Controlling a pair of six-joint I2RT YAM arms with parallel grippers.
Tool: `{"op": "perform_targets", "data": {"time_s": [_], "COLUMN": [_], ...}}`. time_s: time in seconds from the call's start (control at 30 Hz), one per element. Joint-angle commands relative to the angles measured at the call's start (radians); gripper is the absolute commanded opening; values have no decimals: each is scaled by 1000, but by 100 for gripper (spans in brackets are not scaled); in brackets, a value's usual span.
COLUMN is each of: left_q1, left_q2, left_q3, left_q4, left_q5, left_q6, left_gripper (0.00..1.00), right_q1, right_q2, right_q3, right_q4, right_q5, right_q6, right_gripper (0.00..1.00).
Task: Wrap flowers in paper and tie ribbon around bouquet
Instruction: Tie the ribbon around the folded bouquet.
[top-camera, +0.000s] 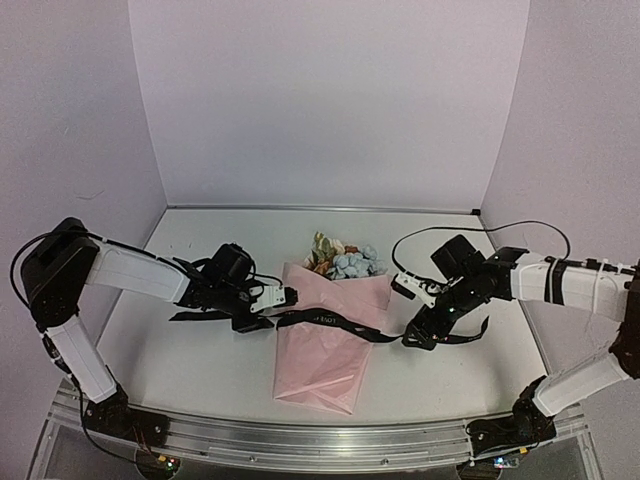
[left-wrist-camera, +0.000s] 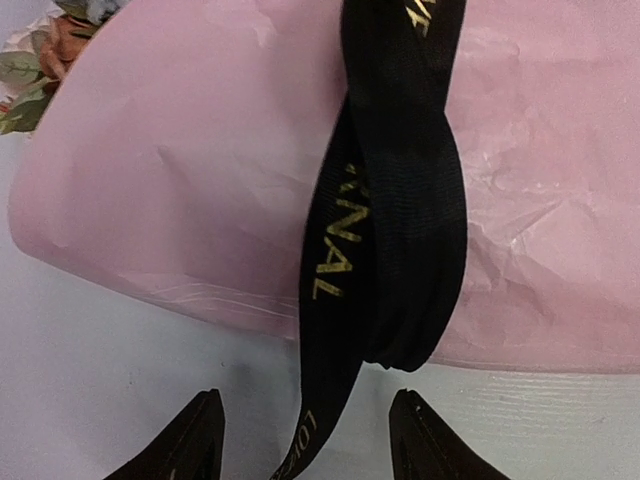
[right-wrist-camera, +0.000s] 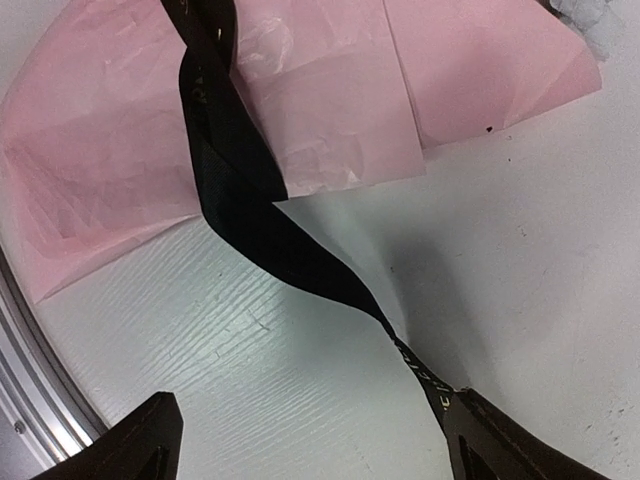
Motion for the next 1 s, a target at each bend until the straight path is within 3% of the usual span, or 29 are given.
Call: {"op": "perform_targets", "data": {"time_s": [0.0,0.3,0.53,0.77,0.97], "left_q1": [1,1,1,1,1], "left_q2": [49,70,61,50,51], "left_q3": [63,63,33,15,21], "left_q4": [18,95,117,124,118], "left_q5": [-19,-27,-28,-23,-19], "left_q6": [71,67,52,35,28], "left_gripper": [55,42,27,22,20], "right_q1": [21,79,132,188,196], "right_q2": [31,152,271,354,295], "right_q3": [-1,36,39,29,-12], "right_q4": [18,74,249,437,482], "right_q5": [48,75,168,352,391], "right_q6": [-77,-159,-176,-210,-205], "right_gripper": [92,89,87,83,82]}}
